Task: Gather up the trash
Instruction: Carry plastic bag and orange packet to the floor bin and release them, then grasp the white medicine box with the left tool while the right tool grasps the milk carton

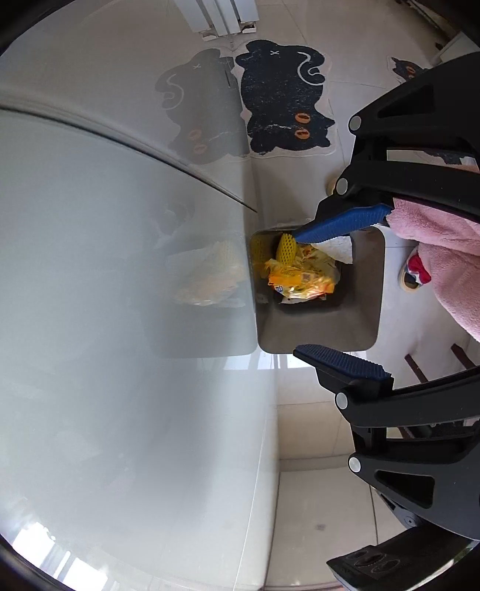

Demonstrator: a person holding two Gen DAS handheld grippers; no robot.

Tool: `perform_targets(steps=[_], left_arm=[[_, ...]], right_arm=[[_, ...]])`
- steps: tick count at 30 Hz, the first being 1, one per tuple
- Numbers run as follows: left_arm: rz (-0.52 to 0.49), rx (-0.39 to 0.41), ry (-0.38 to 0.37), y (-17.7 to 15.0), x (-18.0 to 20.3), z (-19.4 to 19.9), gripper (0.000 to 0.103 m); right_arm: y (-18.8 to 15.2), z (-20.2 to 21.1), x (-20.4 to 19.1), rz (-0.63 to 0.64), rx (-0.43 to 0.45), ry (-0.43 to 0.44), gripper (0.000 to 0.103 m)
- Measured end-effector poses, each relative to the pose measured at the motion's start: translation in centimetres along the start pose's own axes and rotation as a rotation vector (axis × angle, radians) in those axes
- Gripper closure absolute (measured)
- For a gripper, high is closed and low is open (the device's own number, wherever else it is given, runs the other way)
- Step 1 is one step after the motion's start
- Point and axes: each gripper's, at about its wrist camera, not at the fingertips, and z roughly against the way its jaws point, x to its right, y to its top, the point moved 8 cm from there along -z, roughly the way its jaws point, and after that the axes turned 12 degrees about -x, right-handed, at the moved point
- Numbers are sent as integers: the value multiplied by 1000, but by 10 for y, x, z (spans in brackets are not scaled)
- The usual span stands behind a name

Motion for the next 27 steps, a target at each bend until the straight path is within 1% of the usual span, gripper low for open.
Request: perform_targets(steps=[1, 2, 3, 4, 7, 9, 12, 14, 16, 18, 21, 23, 25, 27], left_arm=[[4, 14, 2, -1, 1, 11, 24], [7, 31, 4, -2, 4, 23, 21], [8, 49, 8, -3, 8, 38, 13], [12, 67, 19, -5, 12, 53, 8], [11, 116, 25, -7, 26, 96, 8], [8, 152, 39, -6, 35, 124, 8], [12, 207, 80, 1, 47, 165, 8], [6, 228, 66, 6, 56, 188, 8], [1, 279, 41, 15, 63, 211, 8], [1, 326, 36, 25, 68, 233, 8], [12, 375, 21, 43, 74, 257, 8], [13, 406, 20, 58, 77, 270, 8], [7, 429, 63, 73, 80, 282, 8], [-1, 444, 99, 89, 82, 288, 8]], right_arm=[[-4, 12, -1, 8, 9, -3, 32], [-7, 25, -2, 17, 21, -5, 27], [-12, 39, -3, 28, 38, -5, 17], [-17, 56, -4, 38, 59, -3, 11], [-26, 107, -7, 67, 121, 4, 3], [-29, 142, -10, 83, 163, 11, 3], [-23, 196, -14, 101, 239, 48, 3], [-14, 228, -18, 120, 296, 59, 3], [-4, 258, -21, 139, 356, 65, 3], [8, 284, -25, 157, 409, 69, 3], [30, 310, -29, 166, 457, 74, 3], [46, 318, -30, 166, 473, 78, 3], [61, 326, -33, 173, 480, 83, 3], [78, 327, -39, 191, 482, 68, 3]])
